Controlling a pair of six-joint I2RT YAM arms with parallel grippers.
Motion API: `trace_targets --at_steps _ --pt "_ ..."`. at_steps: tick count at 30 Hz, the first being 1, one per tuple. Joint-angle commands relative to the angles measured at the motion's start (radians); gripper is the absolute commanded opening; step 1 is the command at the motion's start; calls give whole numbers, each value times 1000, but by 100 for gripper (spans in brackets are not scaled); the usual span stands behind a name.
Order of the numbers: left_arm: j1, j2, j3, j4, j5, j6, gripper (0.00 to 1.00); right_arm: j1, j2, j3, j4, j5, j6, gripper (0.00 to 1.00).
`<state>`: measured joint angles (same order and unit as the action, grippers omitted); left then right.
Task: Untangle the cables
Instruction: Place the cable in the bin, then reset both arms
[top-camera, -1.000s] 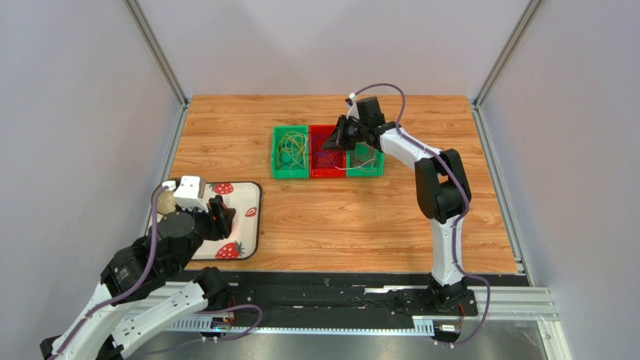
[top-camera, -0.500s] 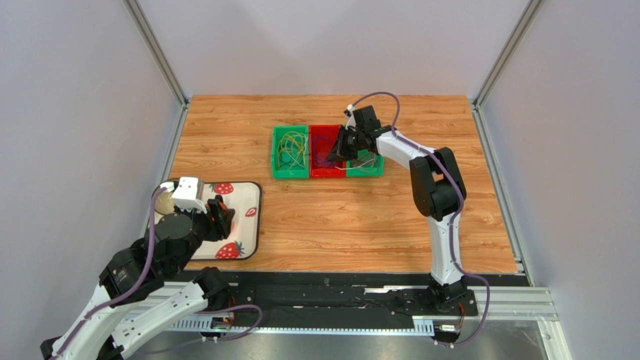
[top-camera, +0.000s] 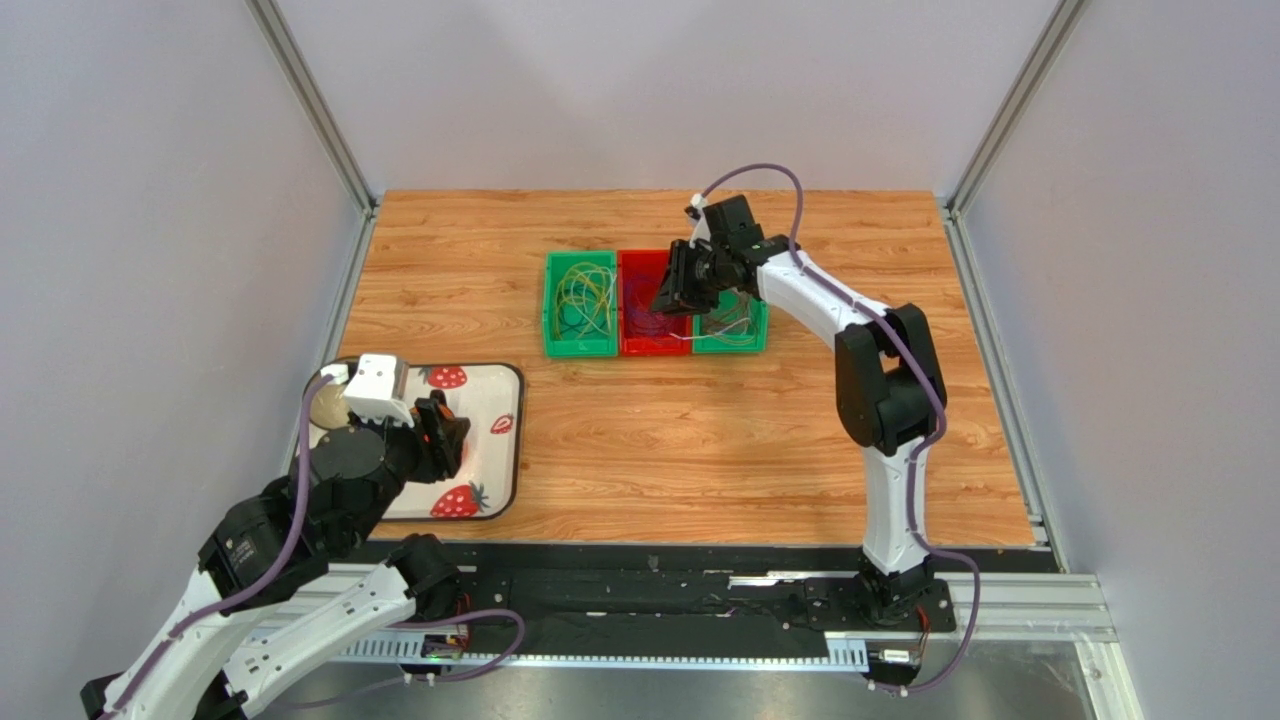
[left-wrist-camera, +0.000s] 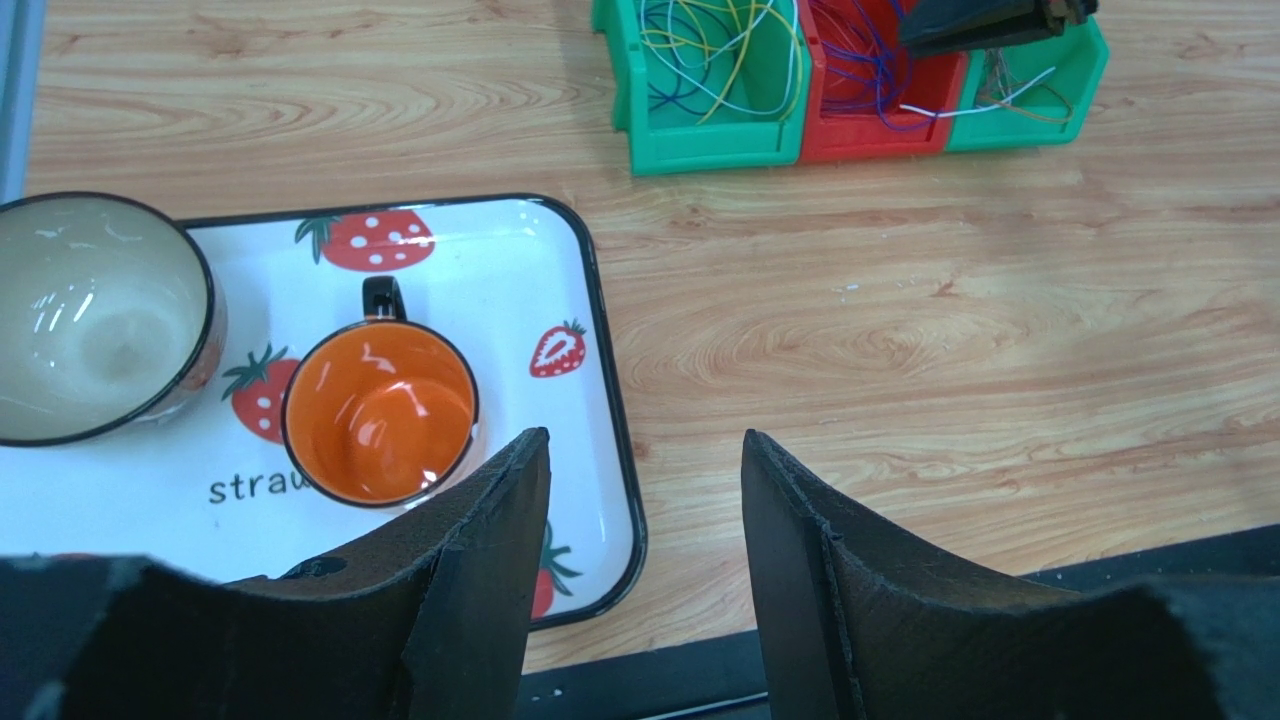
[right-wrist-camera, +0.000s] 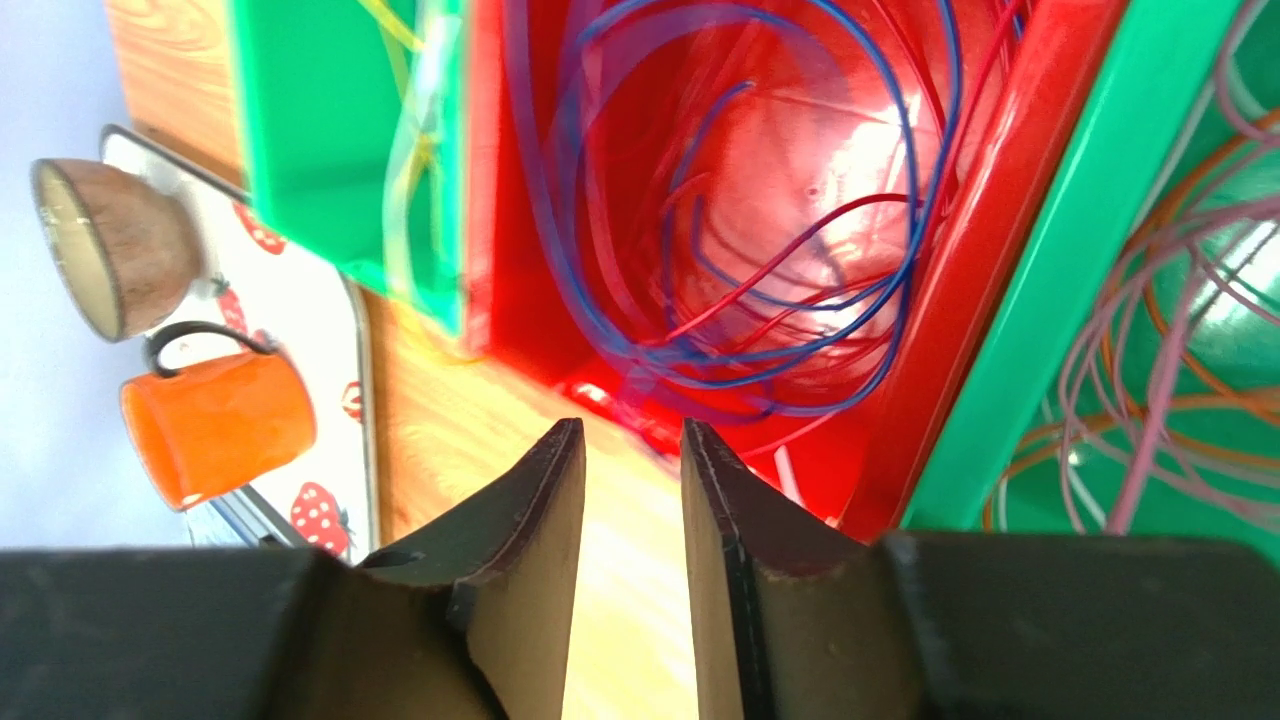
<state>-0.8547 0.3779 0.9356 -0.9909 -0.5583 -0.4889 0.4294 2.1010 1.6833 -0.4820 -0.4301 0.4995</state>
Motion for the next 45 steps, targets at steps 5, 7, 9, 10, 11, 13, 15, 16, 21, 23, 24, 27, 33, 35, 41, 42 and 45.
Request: trace_targets --at_steps 5,7,9,10,11,13,15,16,21,23,24,27,33,35,41,42,45 --pt "3 6 -3 23 6 15 58 3 -193 75 -73 53 -44 37" --pt "3 9 -3 23 8 15 58 5 -213 85 -93 71 -50 37" --pt "3 10 -3 23 6 13 58 5 -248 84 -99 82 -55 38" --pt "3 10 -3 23 6 13 58 5 -260 79 -102 86 -56 38" --pt "3 12 -3 23 8 13 58 3 -271 75 -104 91 -56 38" --pt "3 13 -3 23 8 13 58 5 -312 62 -102 115 -62 38" --pt "3 16 -3 23 9 13 58 6 -355 33 -101 137 -65 38" --pt "3 18 -3 23 8 13 58 6 -370 24 -96 158 -67 38" --pt "3 32 -3 21 9 12 58 6 -466 -120 -61 220 -58 37" --pt "3 35 -3 20 6 9 57 6 -533 -193 -9 261 -49 36" --pt "3 35 -4 21 6 9 57 6 -555 -280 8 277 -50 36" --pt "3 35 -6 23 9 10 57 6 -637 -420 55 382 -59 36" --pt "3 65 -14 37 23 26 57 12 -812 -646 210 493 -32 39" --pt "3 76 -15 38 21 27 57 28 -883 -767 334 542 -33 42" --pt "3 108 -17 50 43 36 57 120 -976 -893 401 815 -94 50" --pt "3 114 -23 54 44 44 57 141 -999 -907 413 882 -123 50" --pt "3 136 -21 61 61 53 57 164 -1033 -970 471 974 -154 52"
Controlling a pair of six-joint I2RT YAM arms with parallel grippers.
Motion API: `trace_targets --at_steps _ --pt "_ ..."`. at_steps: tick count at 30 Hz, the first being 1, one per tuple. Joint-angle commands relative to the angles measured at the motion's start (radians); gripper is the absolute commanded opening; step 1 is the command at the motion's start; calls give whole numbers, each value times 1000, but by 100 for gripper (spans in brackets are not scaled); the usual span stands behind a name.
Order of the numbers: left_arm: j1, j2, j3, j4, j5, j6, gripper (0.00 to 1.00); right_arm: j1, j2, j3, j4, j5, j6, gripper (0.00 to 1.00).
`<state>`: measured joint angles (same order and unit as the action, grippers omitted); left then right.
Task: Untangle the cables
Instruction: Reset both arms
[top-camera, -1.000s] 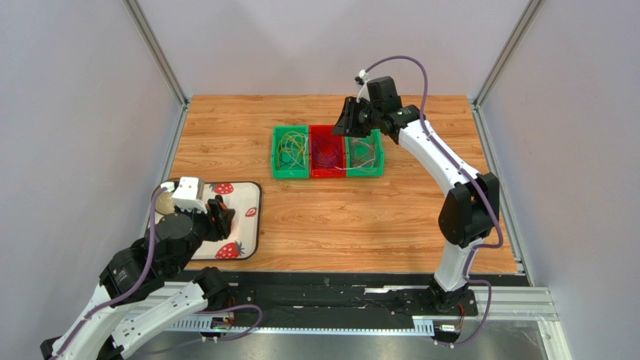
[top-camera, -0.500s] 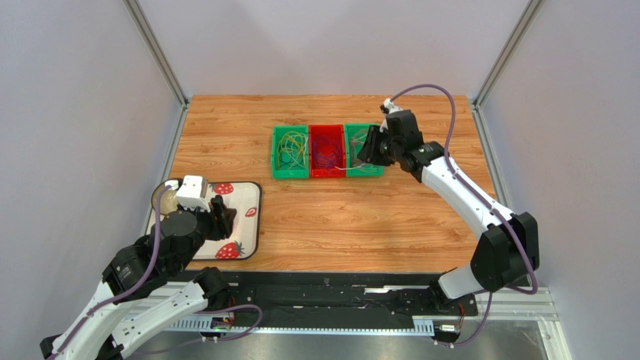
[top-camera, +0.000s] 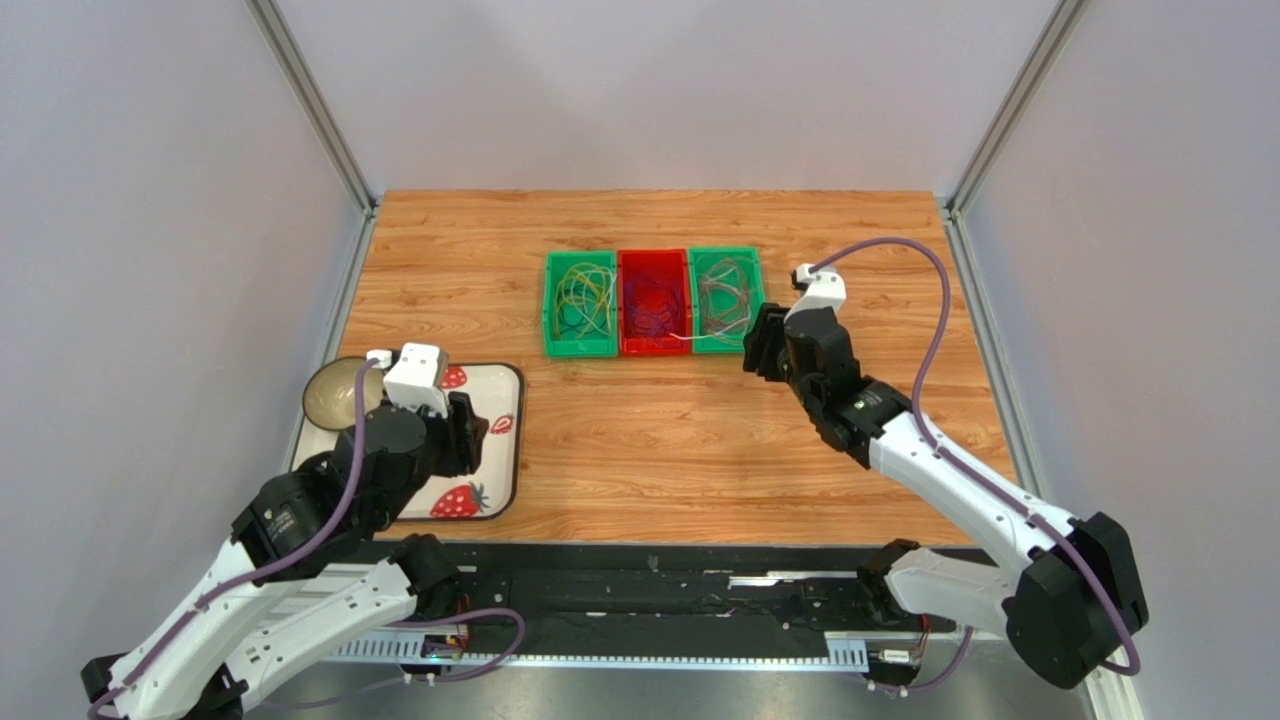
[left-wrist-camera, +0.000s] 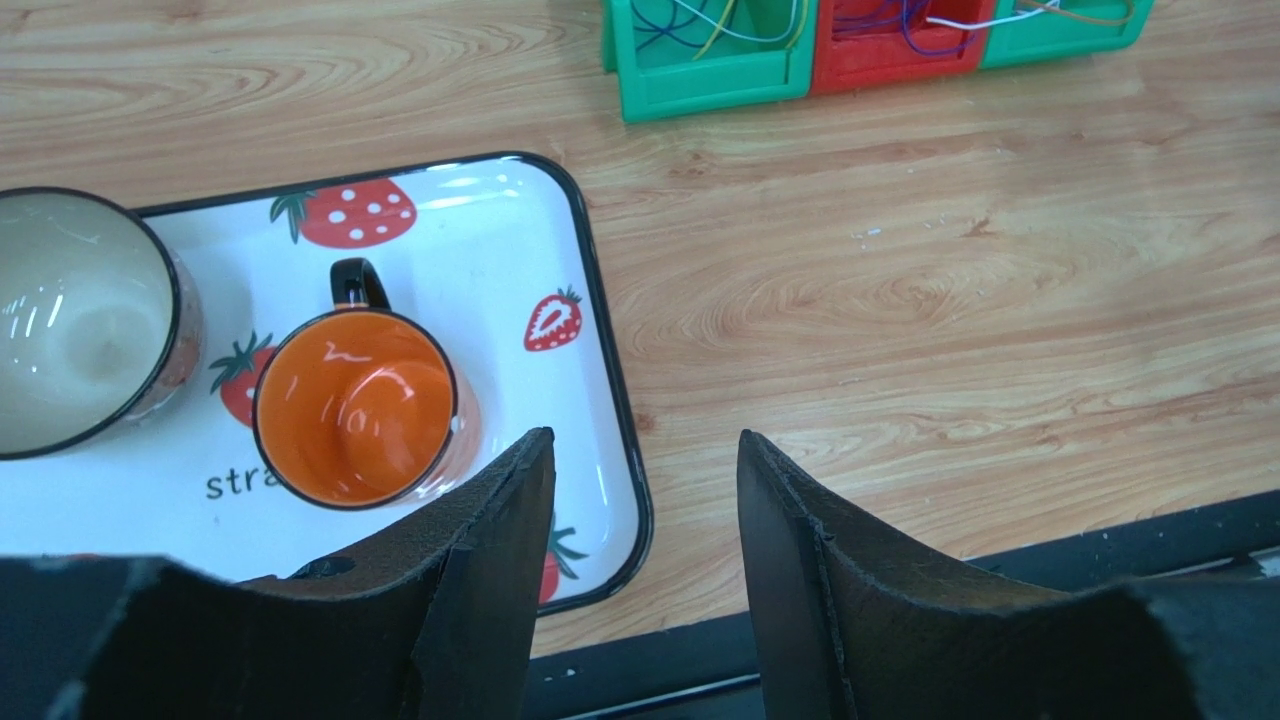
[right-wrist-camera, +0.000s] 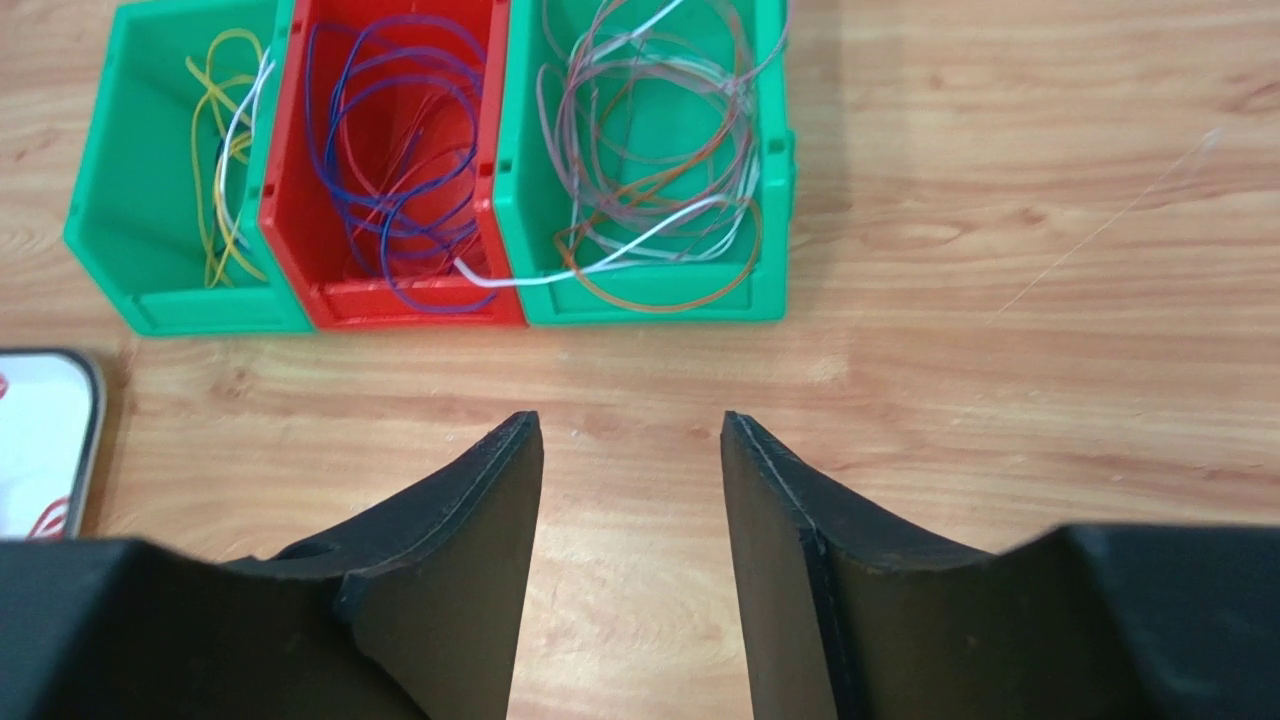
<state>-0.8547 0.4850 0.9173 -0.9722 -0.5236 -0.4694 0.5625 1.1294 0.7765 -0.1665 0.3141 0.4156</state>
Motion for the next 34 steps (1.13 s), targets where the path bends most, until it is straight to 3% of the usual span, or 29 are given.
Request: trace_targets --at_steps 1,7,8,9,12,16,28,34 --pt "3 36 -3 41 28 31 56 33 -84 -81 159 240 -80 53" --pt "3 58 -6 44 53 32 56 39 -213 -206 294 171 -40 55" --pt "3 58 -5 44 54 31 56 39 -232 -201 274 111 -35 56" --pt "3 55 -6 44 54 29 56 40 -244 -182 237 -52 -38 56" --pt "3 43 -11 46 56 26 56 40 -250 -143 123 -255 -38 56" --pt "3 26 -15 49 57 28 56 40 -233 -108 47 -404 -57 50" --pt "3 -25 -23 53 54 31 56 42 -292 -123 22 -420 -32 52" --pt "3 -28 -23 52 54 29 56 42 -304 -121 15 -276 12 53"
